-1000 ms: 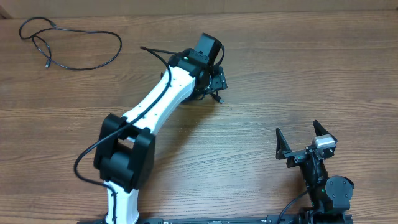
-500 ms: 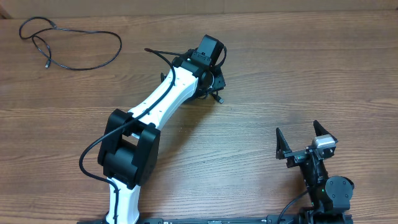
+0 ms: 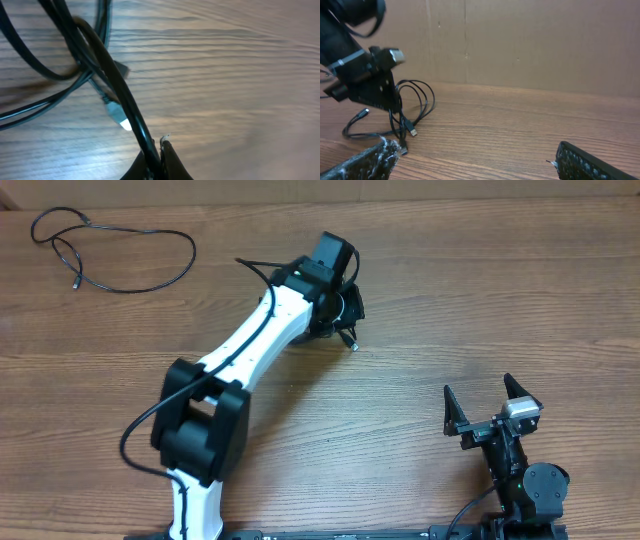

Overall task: Untangle cables
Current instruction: 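Lift the cable loop with the left gripper and pull it toward the left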

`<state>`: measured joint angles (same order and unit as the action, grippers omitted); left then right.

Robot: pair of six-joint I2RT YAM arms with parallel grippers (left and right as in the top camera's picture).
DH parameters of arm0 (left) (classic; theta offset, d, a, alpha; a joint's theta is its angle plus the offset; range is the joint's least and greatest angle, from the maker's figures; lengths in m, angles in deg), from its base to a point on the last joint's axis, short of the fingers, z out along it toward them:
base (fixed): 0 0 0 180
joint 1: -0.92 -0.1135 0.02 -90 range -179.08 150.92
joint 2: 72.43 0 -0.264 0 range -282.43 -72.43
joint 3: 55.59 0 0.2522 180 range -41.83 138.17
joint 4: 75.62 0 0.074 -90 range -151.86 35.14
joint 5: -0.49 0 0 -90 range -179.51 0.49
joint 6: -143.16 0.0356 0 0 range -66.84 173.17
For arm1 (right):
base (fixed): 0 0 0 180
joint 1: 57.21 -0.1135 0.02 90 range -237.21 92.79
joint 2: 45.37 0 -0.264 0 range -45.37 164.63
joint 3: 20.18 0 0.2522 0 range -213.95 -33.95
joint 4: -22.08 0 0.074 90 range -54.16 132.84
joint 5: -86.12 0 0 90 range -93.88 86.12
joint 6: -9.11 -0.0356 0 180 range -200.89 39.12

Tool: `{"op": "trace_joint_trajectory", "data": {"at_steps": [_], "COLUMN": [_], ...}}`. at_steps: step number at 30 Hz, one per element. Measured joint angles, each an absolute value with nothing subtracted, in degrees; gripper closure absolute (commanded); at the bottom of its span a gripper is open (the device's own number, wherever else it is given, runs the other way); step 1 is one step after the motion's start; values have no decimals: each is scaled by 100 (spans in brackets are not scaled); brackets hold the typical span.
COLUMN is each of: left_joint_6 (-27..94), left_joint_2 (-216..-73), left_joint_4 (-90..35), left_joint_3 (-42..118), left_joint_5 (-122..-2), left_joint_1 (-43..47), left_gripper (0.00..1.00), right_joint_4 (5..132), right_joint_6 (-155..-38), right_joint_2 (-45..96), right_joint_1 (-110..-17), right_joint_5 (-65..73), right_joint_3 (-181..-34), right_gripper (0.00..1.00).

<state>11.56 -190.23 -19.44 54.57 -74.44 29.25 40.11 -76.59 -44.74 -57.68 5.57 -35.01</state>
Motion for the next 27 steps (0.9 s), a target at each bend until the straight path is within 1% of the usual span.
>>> {"op": "trace_joint_trajectory", "data": {"at_steps": [6, 9, 10, 13, 18, 22, 24, 25, 27], "left_joint_6": [1165, 1270, 1311, 1696, 2697, 3228, 3239, 3197, 3079], "left_joint_2": [-17867, -16730, -16557, -15677, -14743, -14433, -14431, -14488, -14582], "left_joint_4": [-1951, -2132, -2170, -2353, -2272, -1643, -1186, -825, -620], "left_joint_3": [5459, 5507, 5516, 5551, 5592, 5625, 5636, 5634, 5634], "left_joint_5": [-6800, -6612, -6605, -6568, -6577, -7254, -7805, -8266, -8699], "left_joint_1": [2711, 2556, 2539, 2449, 2451, 2451, 2453, 2453, 2453], "left_gripper": [96, 96, 96, 96, 96, 96, 96, 96, 96], "right_joint_4": [4013, 4013, 4015, 4013, 4011, 4013, 4013, 4009, 4013], "right_joint_6": [-7659, -7659, -7659, -7659, -7659, -7657, -7657, -7659, -7657], "right_joint_2": [-4474, -4474, -4474, -4474, -4474, -4474, -4474, -4472, -4474], "right_joint_1": [-5768, -5768, -5768, -5768, -5768, -5768, -5768, -5768, -5768], "right_joint_5": [555, 557, 560, 555, 557, 555, 555, 555, 555], "right_joint_3": [-3501, -3501, -3501, -3501, -3501, -3501, -3501, -3501, -3501], "right_gripper": [0, 0, 0, 0, 0, 0, 0, 0, 0]}}
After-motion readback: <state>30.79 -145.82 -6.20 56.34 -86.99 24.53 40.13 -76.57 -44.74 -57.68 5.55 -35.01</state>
